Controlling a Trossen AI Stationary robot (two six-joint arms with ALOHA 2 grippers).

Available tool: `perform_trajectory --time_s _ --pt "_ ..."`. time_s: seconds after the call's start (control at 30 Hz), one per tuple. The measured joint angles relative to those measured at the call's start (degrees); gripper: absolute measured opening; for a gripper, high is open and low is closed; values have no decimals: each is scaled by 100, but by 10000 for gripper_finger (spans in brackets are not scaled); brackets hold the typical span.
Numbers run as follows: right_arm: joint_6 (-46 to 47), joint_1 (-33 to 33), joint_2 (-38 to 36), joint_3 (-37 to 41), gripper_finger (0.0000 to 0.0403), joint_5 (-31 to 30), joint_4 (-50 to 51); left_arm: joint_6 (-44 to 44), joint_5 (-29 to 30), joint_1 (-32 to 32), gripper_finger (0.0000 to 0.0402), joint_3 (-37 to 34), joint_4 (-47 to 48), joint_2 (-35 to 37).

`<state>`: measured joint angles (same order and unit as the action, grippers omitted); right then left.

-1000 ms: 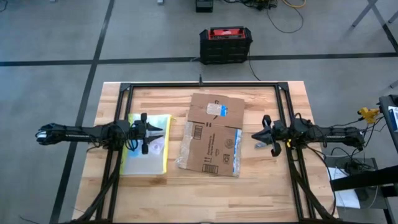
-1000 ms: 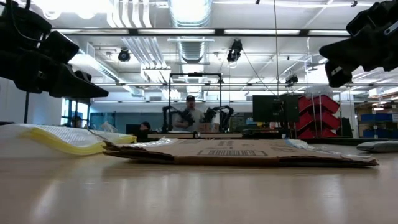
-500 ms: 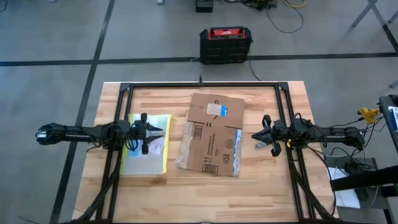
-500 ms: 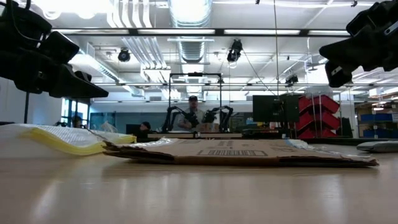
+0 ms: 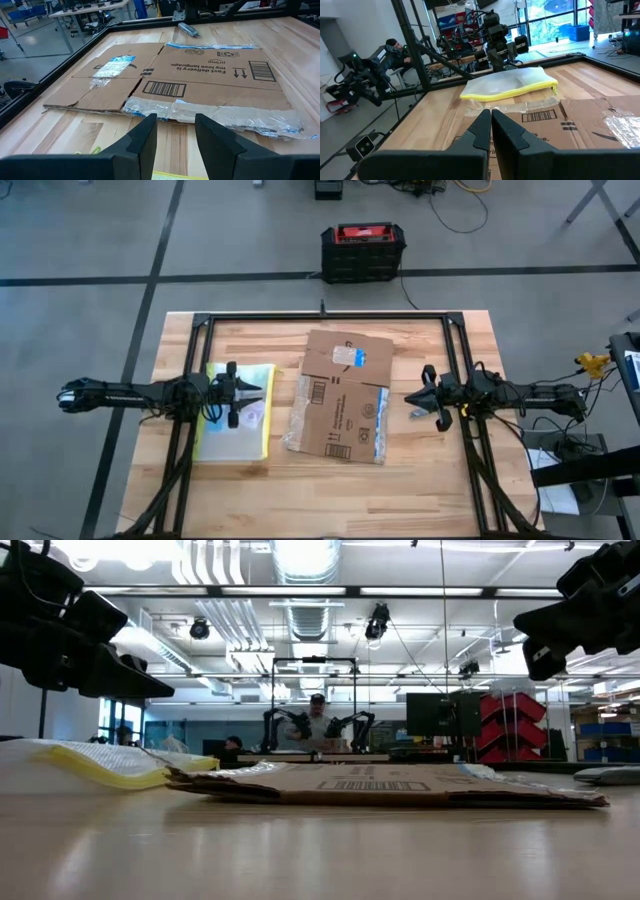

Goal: Unpack boxes
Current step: Return to Home Position

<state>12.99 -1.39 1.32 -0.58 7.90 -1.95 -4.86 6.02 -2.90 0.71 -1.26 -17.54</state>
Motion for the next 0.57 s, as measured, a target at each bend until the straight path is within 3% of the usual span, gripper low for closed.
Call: perform_trajectory --time_s 0.57 --pt "-2 0 0 0 0 0 0 0 0 0 119 0 0 -35"
